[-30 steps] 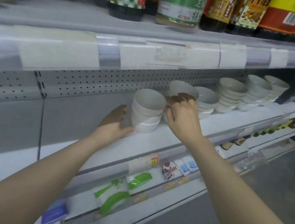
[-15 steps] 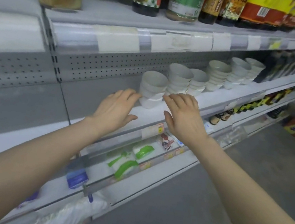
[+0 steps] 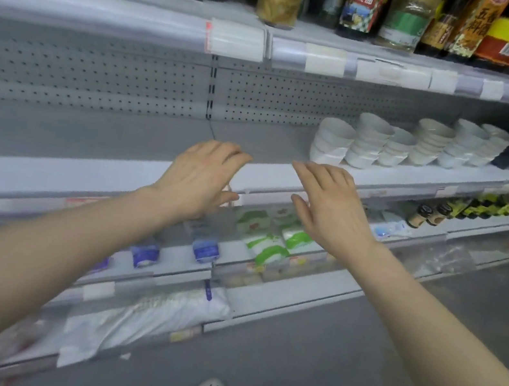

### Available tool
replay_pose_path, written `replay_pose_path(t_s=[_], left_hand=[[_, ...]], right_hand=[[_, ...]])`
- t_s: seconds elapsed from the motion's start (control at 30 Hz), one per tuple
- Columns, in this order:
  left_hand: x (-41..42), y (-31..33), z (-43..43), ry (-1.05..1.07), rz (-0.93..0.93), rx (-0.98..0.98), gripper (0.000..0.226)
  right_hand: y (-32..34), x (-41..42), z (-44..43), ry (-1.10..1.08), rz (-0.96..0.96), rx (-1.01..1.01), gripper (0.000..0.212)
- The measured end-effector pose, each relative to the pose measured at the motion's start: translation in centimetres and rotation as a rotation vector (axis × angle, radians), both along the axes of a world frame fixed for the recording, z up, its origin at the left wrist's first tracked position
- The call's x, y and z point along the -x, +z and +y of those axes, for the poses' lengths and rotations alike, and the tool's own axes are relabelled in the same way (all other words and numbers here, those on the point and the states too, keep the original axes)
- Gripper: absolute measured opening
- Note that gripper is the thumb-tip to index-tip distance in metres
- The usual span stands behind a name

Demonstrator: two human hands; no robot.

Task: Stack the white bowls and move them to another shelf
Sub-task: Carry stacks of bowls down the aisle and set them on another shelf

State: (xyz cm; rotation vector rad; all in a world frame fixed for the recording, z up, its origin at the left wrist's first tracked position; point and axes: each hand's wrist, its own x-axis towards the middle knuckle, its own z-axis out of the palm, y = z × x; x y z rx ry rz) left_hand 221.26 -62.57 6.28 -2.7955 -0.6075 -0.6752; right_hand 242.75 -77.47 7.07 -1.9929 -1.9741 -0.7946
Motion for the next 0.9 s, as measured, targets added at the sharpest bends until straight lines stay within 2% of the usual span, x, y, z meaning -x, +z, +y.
replay_pose_path(t_s=[0.17,0.43,0.8,0.9], left_hand=[[11.4,0.2,-3.3,0.128,-0.002,0.046,0.068],[30.0,-0.2,-5.3,0.295,-0.005,0.004,0.068],[60.3,0.4,-2.7,0.503,0.020,-0.042,0.071],[67.5,0.0,-2.2,0.595,0.028,-0.015,0.072]], right_hand=[[-0.7,9.0,-0.9,0.102,0.068,-0.013,0.053],[-1.1,25.1,1.4,0.268,0.083,0.043,0.055],[-1.9,53.3,10.2,0.496,0.107,0.064,0.059],[-2.0,60.5,12.6,0.530,0.166,0.064,0.058]])
